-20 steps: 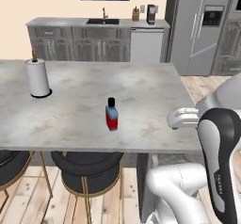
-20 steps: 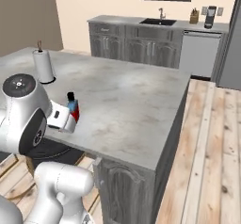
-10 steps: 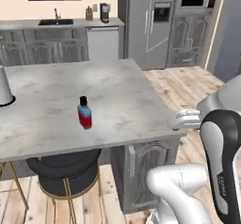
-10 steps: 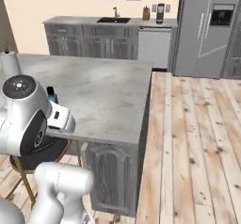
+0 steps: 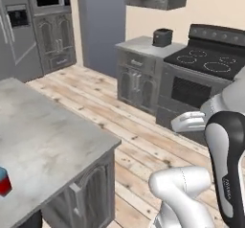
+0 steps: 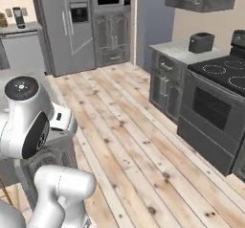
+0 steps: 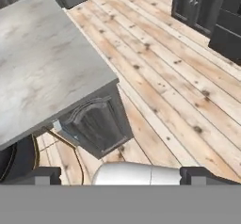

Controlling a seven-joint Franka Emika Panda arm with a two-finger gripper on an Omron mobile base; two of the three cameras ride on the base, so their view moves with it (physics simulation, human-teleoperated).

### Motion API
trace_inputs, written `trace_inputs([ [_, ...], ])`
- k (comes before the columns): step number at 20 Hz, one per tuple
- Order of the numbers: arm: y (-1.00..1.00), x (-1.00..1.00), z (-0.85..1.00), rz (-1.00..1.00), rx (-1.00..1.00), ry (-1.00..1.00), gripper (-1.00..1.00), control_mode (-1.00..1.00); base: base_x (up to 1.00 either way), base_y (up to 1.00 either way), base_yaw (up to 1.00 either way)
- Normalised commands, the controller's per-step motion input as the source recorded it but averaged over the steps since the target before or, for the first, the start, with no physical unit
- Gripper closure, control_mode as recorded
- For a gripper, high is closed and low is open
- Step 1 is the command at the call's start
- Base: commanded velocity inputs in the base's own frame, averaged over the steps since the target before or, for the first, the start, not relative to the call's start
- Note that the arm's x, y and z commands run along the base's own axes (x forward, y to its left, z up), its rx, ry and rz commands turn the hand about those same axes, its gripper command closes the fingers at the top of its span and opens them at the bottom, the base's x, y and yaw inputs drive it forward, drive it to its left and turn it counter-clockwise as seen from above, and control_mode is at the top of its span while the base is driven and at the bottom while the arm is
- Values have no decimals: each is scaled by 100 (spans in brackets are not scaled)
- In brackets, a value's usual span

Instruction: Get the candle and the liquor from the cabinet and move them to the dining counter.

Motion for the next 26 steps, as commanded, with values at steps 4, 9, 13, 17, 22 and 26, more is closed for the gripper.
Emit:
trace_inputs([
  [4, 0, 0, 0, 0, 0, 0, -100, 100, 0, 6, -100],
  [9, 0, 0, 0, 0, 0, 0, -100, 100, 0, 4, -100],
  [13, 0, 0, 0, 0, 0, 0, -100, 100, 0, 1, -98],
  [17, 0, 0, 0, 0, 0, 0, -100, 100, 25, 2, -57],
  [22, 0, 0, 0, 0, 0, 0, -100, 100, 53, 20, -33],
  [26, 0, 0, 0, 0, 0, 0, -100, 100, 71, 38, -7],
])
